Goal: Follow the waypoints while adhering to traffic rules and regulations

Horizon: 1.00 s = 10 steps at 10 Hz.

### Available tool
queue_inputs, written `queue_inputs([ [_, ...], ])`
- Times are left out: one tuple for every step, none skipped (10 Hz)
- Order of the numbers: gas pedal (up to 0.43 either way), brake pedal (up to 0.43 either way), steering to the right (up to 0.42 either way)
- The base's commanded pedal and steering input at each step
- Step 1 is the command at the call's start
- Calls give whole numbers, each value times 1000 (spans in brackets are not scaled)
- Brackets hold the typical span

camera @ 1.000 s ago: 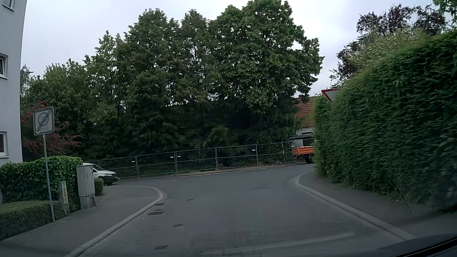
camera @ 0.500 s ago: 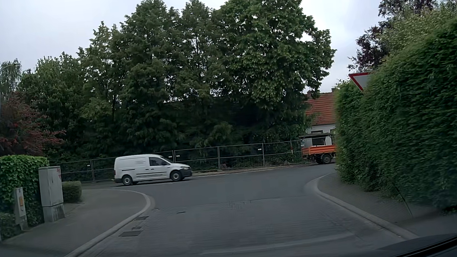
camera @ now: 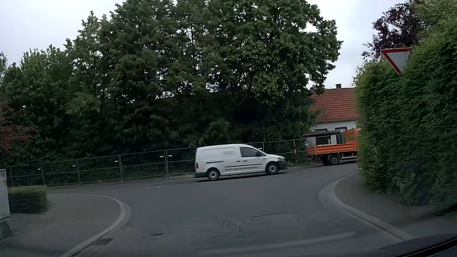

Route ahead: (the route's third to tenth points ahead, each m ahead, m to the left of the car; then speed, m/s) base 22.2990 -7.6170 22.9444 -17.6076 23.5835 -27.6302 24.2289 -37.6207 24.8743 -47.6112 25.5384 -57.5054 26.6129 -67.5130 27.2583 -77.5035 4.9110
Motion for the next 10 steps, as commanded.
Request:
queue_inputs([
  [67, 0, 4],
  [59, 0, 5],
  [39, 0, 6],
  [0, 0, 9],
  [0, 0, 15],
  [0, 0, 17],
  [0, 0, 18],
  [0, 0, 20],
  [0, 0, 27],
  [0, 0, 39],
])
